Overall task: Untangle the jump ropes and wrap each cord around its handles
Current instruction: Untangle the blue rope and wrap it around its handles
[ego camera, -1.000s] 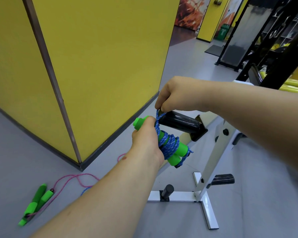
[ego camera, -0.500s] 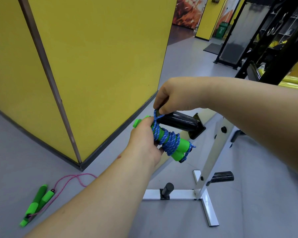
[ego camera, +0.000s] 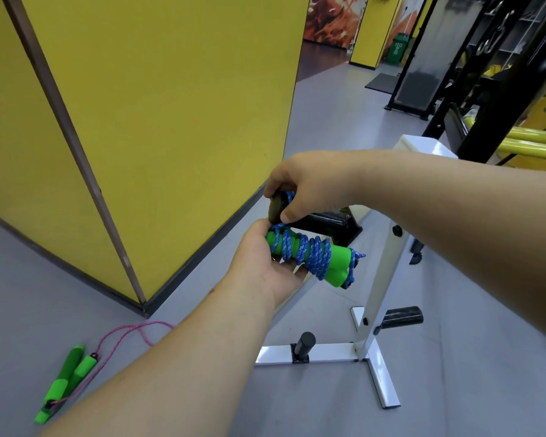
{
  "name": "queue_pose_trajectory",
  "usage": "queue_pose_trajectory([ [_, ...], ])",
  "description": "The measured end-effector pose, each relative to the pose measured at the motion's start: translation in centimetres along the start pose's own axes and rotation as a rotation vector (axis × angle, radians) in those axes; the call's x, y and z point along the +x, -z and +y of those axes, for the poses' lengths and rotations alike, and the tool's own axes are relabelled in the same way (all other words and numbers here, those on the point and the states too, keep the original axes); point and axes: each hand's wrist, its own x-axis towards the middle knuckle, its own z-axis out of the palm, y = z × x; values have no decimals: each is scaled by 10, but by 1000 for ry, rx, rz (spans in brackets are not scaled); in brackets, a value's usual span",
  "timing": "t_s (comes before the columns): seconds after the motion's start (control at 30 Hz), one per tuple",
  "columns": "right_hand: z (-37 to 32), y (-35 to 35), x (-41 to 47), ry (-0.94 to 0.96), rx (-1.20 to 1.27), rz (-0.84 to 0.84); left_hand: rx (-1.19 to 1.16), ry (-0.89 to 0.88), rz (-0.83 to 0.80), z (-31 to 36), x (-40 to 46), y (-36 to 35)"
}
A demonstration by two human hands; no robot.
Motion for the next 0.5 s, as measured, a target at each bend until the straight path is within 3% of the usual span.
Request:
queue_pose_trajectory([
  [0.3,15,-8,-8,-57,-231,-41,17,-34,-48,-23,10,-4],
  [0.5,27,-15,-11,-132,-239,-55,-57,-58,-169,-30,8,-8],
])
